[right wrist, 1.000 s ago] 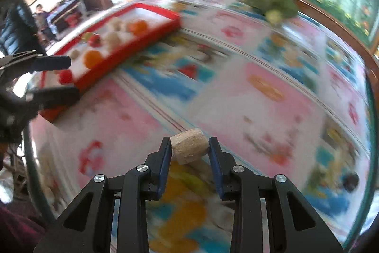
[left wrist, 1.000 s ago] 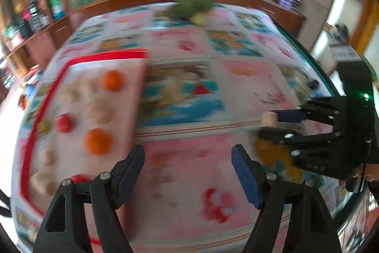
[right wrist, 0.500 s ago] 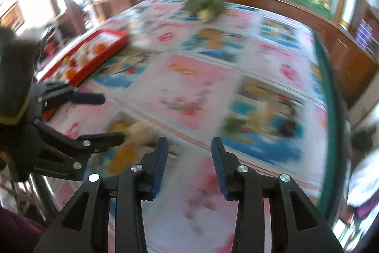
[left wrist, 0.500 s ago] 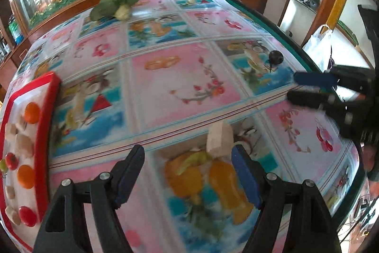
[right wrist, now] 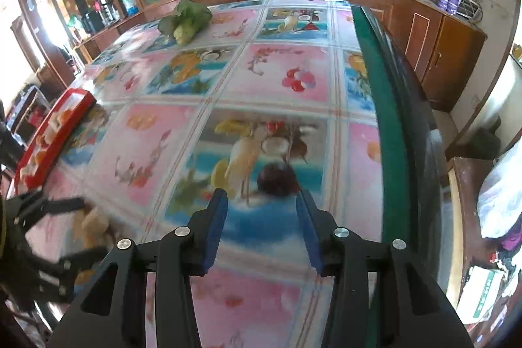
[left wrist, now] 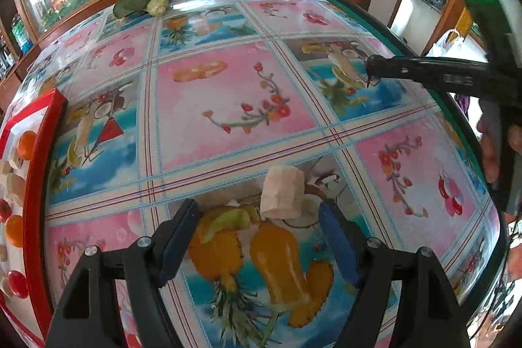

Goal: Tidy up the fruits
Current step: 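Grasp a beige block with the left tool while the right tool grasps the dark brown ball, then carry the beige block and the dark brown ball over the tray with both tools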

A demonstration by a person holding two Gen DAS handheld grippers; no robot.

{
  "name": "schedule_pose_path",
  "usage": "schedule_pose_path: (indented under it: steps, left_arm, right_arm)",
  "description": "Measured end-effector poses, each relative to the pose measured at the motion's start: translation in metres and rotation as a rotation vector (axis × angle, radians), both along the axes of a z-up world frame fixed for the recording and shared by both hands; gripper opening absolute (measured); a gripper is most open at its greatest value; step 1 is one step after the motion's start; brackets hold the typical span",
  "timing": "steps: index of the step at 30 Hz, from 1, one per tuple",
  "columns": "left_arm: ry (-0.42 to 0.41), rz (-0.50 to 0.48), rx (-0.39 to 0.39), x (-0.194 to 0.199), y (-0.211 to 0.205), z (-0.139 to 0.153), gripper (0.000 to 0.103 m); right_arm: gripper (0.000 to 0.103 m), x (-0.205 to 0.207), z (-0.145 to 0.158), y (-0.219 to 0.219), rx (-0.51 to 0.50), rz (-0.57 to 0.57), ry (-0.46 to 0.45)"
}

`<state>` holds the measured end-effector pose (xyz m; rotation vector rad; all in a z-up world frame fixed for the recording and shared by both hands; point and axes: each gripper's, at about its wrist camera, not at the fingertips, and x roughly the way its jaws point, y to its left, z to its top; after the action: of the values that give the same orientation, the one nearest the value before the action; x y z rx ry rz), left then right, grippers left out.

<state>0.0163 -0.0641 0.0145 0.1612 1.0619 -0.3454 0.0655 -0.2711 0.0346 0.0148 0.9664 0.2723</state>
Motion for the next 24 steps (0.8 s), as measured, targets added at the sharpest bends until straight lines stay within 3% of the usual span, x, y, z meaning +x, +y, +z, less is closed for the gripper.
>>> schedule_pose_path:
  steps: [5, 7, 10, 11, 12, 16, 24]
  left_arm:
    - [-0.001, 0.025, -0.025, 0.002, 0.002, 0.0, 0.077]
    - [-0.023, 0.028, -0.011, 0.001, 0.0, 0.0, 0.067]
    - [-0.058, 0.026, -0.008, 0.002, -0.002, 0.001, 0.044]
    - [-0.064, 0.028, -0.013, 0.003, -0.002, 0.001, 0.032]
    - [-0.066, 0.027, -0.019, 0.005, -0.002, 0.001, 0.027]
    - [-0.053, 0.044, -0.05, 0.007, 0.002, 0.002, 0.027]
    - [-0.038, 0.076, -0.125, -0.007, 0.024, 0.008, 0.027]
  right_arm:
    - [0.044, 0.016, -0.01, 0.004, -0.07, -0.004, 0.009]
    - [0.037, 0.017, -0.012, 0.001, -0.079, -0.02, 0.008]
    - [0.027, 0.018, -0.015, -0.005, -0.099, -0.048, 0.005]
    - [0.026, 0.02, -0.015, -0.005, -0.098, -0.05, 0.003]
    - [0.026, 0.02, -0.015, -0.005, -0.096, -0.052, 0.003]
    - [0.026, 0.017, -0.014, -0.002, -0.119, -0.053, -0.011]
    - [0.026, -0.008, 0.006, 0.008, -0.067, -0.013, -0.064]
